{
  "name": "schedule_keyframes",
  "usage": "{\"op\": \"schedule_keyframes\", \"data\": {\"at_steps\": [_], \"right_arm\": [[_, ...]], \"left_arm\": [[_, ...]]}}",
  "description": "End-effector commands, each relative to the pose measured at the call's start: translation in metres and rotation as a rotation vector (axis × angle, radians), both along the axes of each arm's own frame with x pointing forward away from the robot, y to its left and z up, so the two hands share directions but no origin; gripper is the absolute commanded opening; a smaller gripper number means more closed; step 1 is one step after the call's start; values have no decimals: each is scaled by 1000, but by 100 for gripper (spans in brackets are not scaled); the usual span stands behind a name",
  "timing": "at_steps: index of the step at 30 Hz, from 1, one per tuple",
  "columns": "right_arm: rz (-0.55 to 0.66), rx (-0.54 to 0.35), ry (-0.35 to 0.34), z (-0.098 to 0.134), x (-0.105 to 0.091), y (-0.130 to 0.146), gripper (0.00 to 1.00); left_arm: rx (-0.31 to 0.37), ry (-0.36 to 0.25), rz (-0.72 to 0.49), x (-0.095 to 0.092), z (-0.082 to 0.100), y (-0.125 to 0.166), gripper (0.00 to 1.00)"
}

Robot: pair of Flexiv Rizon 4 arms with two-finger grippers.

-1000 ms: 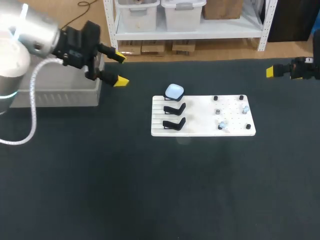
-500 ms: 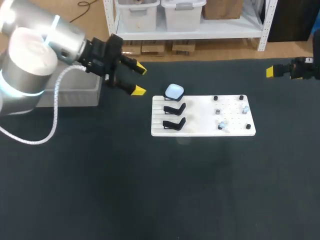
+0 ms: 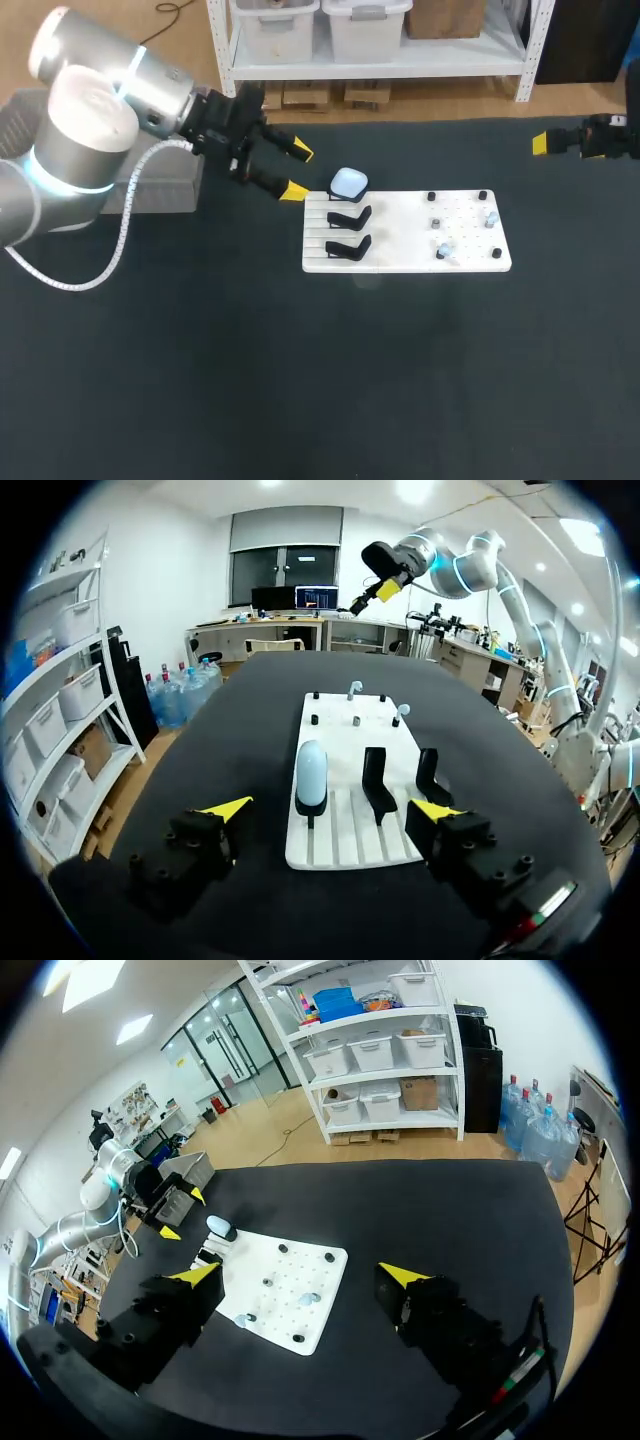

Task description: Pick up each earbud case from the left stands, insert the matching earbuds, close the lid, and place the case in the box.

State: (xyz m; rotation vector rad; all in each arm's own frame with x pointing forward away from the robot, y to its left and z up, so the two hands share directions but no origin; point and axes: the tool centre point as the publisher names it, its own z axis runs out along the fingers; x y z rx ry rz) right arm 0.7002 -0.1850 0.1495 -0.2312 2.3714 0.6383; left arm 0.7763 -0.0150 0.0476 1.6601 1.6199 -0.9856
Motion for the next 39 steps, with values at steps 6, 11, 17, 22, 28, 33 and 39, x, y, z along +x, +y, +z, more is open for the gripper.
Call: {"op": "schedule_keyframes", "data": {"at_steps": [6, 11, 17, 22, 28, 33, 39], "right_arm": [[0, -1, 1, 0, 0, 0, 100], [0, -1, 1, 0, 0, 0, 100], [0, -1, 1, 0, 0, 0, 100], [0, -1, 1, 0, 0, 0, 100], [0, -1, 1, 0, 0, 0, 100], [0, -1, 1, 0, 0, 0, 100], [0, -1, 1, 0, 0, 0, 100]], "left_arm": [[-23, -1, 9, 2, -8, -16, 100], [-18, -33, 17, 5, -14, -22, 87], [-23, -29, 26, 9, -18, -25, 85], [-32, -19, 18, 7, -21, -30, 76], [-41, -10, 15, 6, -26, -37, 73], [-55, -10, 25, 11, -28, -41, 70], [-61, -5, 38, 17, -32, -44, 66]]}}
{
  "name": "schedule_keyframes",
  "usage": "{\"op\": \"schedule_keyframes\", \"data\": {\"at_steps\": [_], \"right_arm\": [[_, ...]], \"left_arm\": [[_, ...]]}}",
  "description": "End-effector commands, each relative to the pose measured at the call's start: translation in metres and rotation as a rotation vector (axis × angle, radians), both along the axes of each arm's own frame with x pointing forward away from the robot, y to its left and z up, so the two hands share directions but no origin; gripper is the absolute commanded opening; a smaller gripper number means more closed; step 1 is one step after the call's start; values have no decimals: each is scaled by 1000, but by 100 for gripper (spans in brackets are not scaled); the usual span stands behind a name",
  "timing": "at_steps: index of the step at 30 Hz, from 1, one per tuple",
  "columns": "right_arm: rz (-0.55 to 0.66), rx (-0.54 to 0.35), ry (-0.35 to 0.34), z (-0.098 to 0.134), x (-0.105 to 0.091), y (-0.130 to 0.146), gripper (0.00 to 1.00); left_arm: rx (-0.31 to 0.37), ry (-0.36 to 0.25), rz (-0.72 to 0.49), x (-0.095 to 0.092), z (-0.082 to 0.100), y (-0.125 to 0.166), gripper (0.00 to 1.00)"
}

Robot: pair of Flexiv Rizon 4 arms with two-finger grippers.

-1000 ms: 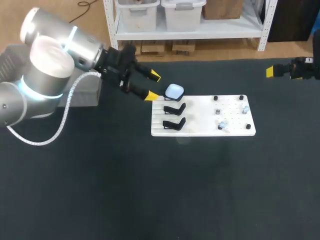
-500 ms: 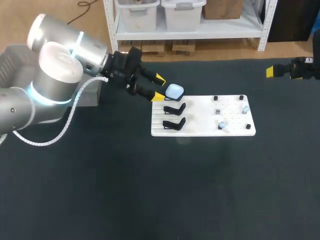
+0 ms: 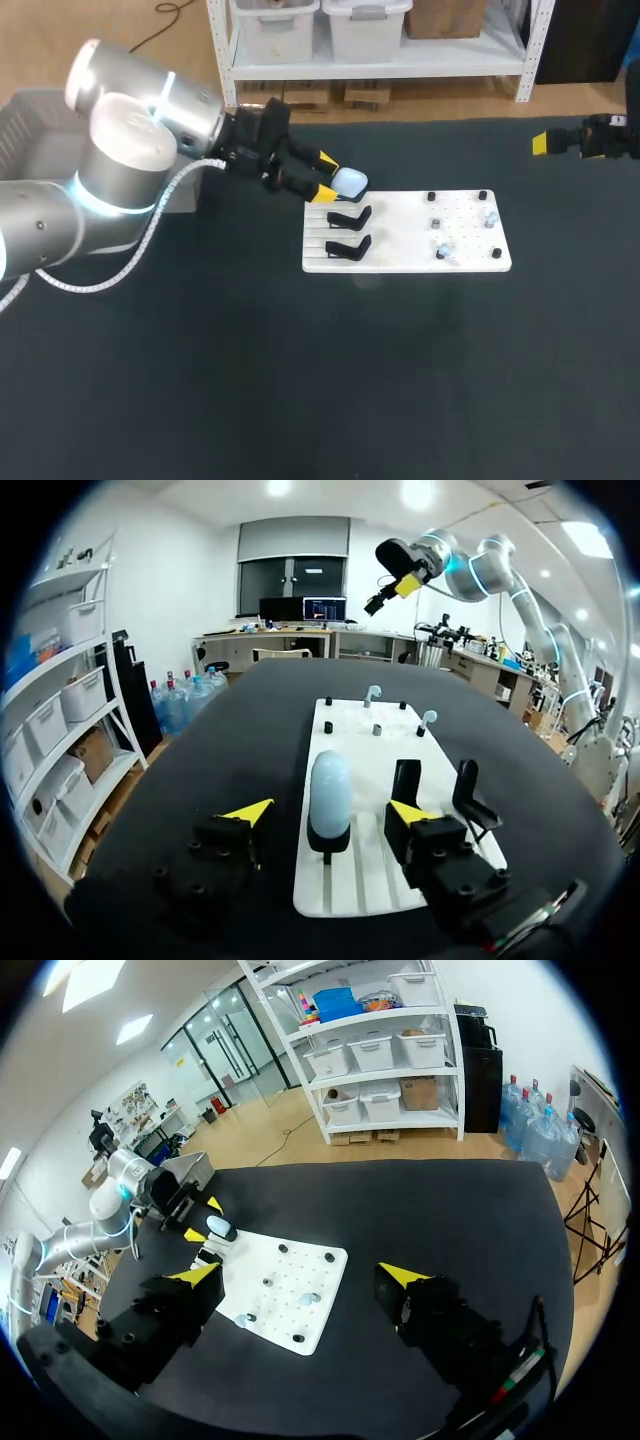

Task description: Pick up each earbud case from the left stands, insert the matching earbuds, close the lid, and place the case in the box.

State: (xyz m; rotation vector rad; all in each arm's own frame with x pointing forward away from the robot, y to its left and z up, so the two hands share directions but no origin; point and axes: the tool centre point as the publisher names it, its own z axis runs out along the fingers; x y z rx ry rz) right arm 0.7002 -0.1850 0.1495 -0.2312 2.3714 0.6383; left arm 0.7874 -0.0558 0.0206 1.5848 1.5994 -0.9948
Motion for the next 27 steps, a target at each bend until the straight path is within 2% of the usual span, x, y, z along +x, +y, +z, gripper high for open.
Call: {"op": "schedule_keyframes", "data": {"at_steps": [1, 8, 15, 27], "right_arm": [[0, -1, 1, 0, 0, 0, 100], [0, -1, 1, 0, 0, 0, 100], [0, -1, 1, 0, 0, 0, 100], [0, -1, 1, 0, 0, 0, 100]], "left_arm": [[-5, 2, -2, 6, -4, -4, 65], [-9, -2, -7, 7, -5, -8, 61], [-12, 5, -12, 7, -7, -11, 50], [-20, 9, -19, 5, -10, -17, 45]]}}
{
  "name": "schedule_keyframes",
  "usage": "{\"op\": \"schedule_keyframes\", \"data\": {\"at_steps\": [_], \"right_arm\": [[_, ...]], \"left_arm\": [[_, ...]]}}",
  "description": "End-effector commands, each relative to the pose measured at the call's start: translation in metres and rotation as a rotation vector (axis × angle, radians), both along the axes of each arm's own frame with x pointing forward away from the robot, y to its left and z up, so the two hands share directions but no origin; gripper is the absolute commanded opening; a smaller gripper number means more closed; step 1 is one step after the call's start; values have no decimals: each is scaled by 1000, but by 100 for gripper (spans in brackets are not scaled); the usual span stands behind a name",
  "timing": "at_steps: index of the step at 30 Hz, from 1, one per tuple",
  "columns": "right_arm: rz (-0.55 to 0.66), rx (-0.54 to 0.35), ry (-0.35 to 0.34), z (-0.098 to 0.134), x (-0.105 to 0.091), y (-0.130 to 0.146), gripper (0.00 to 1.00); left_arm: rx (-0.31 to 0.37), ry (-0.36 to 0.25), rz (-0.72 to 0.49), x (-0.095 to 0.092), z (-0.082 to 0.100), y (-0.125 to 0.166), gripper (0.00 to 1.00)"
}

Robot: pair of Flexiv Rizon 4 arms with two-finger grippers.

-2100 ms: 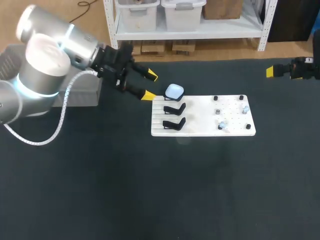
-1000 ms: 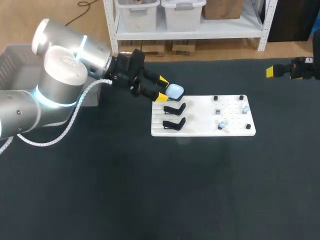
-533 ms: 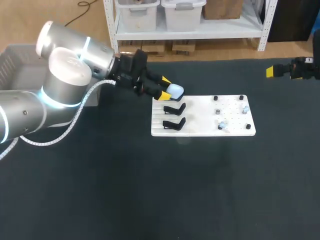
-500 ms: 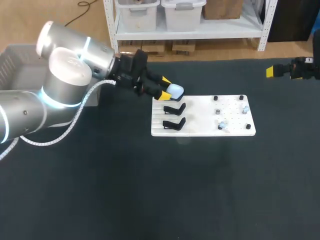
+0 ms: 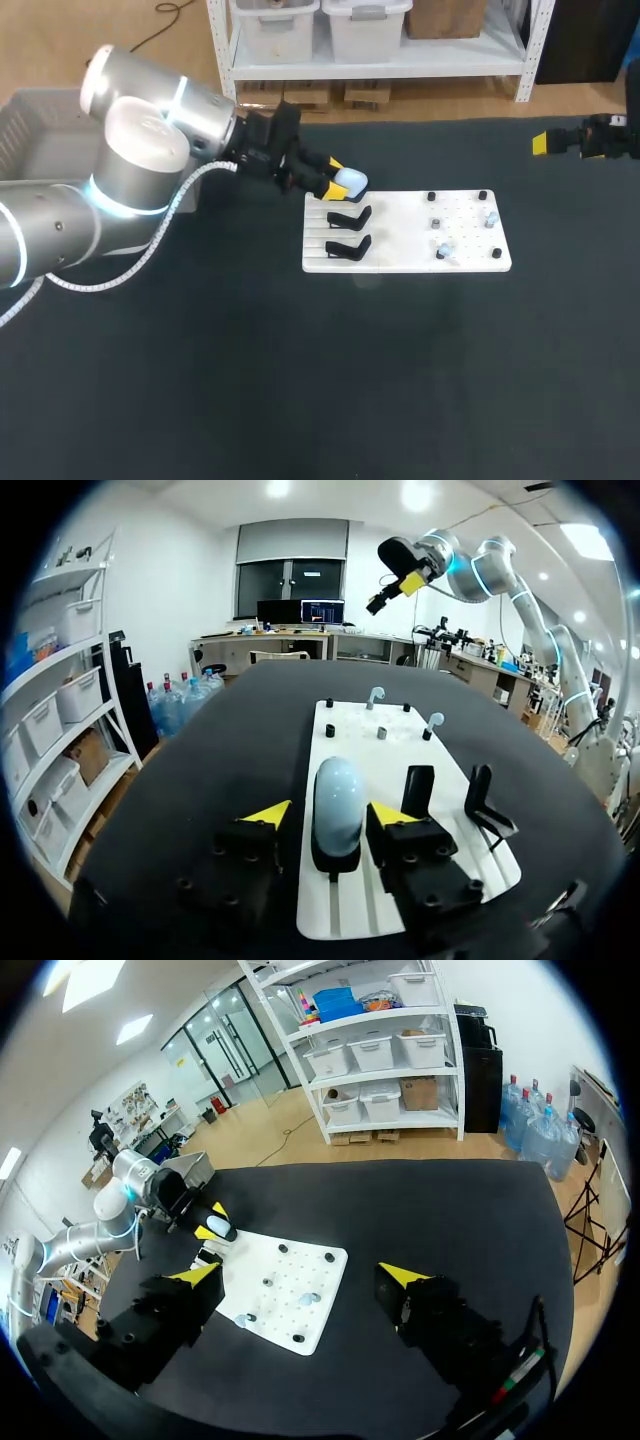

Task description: Pick up each earbud case from the left stands, insert the matching earbuds, close the lid, and place the case in the box.

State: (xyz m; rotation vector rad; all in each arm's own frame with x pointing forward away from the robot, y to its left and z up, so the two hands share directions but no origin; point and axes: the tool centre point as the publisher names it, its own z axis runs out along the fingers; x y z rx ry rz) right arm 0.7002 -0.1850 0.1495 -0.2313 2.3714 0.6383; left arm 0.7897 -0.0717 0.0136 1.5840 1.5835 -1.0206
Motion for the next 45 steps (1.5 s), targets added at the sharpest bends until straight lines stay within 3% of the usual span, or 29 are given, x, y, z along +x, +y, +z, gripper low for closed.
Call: {"op": "schedule_keyframes", "data": {"at_steps": [1, 12, 23, 27, 29, 34, 39, 45], "right_arm": [[0, -1, 1, 0, 0, 0, 100], [0, -1, 1, 0, 0, 0, 100], [0, -1, 1, 0, 0, 0, 100], [0, -1, 1, 0, 0, 0, 100], [0, -1, 1, 0, 0, 0, 100], [0, -1, 1, 0, 0, 0, 100], [0, -1, 1, 0, 0, 0, 100], [0, -1, 1, 0, 0, 0, 100]], "left_arm": [[-3, 1, -6, 2, -3, -1, 45], [-7, 6, -6, -1, -5, -3, 44], [-12, 0, -11, -5, -4, -5, 36], [-12, -3, -11, -6, -4, -5, 16], [-13, -4, -11, -7, -3, -4, 0], [-17, -10, -10, -10, -2, -1, 0], [-56, -30, -7, -16, 12, 6, 0], [-142, -80, 10, -27, 48, 19, 0]]}}
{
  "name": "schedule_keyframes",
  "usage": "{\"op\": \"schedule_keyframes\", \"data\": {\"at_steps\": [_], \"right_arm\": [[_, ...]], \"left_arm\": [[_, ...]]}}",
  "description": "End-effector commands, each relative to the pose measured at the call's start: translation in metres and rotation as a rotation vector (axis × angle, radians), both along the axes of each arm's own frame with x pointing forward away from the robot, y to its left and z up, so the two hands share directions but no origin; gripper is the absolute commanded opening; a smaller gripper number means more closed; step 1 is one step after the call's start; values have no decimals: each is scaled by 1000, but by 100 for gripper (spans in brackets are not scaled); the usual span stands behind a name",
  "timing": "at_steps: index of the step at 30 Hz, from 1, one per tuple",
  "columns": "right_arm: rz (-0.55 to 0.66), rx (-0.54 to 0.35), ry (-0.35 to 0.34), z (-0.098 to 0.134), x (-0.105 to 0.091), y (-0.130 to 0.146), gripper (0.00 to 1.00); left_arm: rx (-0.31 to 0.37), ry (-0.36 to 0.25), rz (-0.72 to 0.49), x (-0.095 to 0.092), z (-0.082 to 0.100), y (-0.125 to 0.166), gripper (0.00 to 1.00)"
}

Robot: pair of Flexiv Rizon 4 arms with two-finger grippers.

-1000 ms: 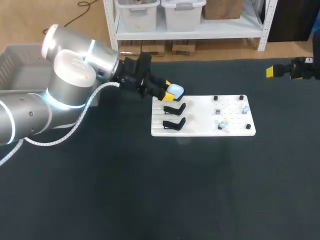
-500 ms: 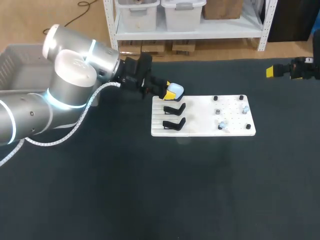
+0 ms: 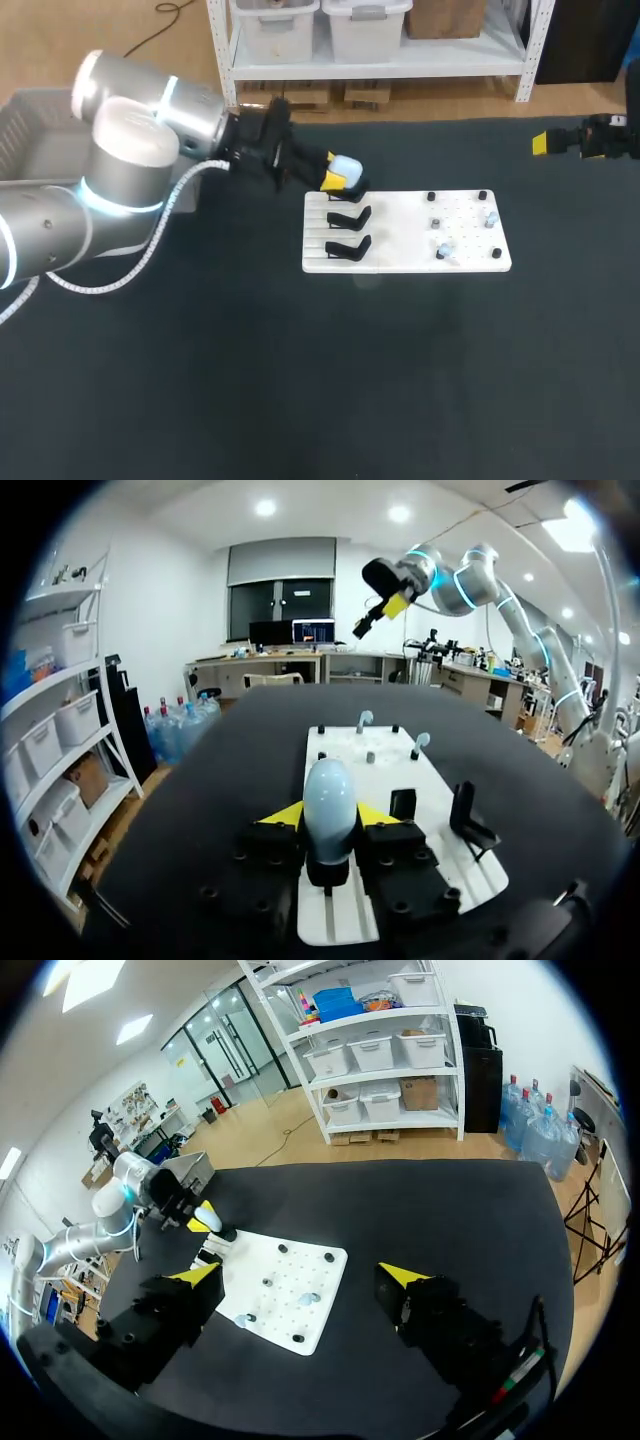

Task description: Pick up each earbud case from the left stands, insert the matching earbuds, close the lid, and place the case in the box.

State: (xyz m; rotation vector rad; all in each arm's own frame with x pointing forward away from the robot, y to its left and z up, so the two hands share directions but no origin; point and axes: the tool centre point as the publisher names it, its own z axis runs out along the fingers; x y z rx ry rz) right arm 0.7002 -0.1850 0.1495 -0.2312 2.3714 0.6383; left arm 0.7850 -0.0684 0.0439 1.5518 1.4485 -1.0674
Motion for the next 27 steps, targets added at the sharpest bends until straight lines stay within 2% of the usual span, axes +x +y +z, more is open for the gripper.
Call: {"op": "schedule_keyframes", "data": {"at_steps": [1, 7, 11, 15, 19, 27], "right_arm": [[0, -1, 1, 0, 0, 0, 100], [0, -1, 1, 0, 0, 0, 100], [0, -1, 1, 0, 0, 0, 100], [0, -1, 1, 0, 0, 0, 100], [0, -1, 1, 0, 0, 0, 100], [0, -1, 1, 0, 0, 0, 100]], "left_arm": [[-52, -38, 44, -24, 25, 17, 0], [-135, -57, 67, -42, 60, 24, 0], [-189, -37, 76, -56, 77, 23, 0], [-229, -14, 87, -67, 86, 20, 0], [-254, -16, 104, -76, 93, 20, 0], [-256, -16, 107, -77, 94, 20, 0]]}}
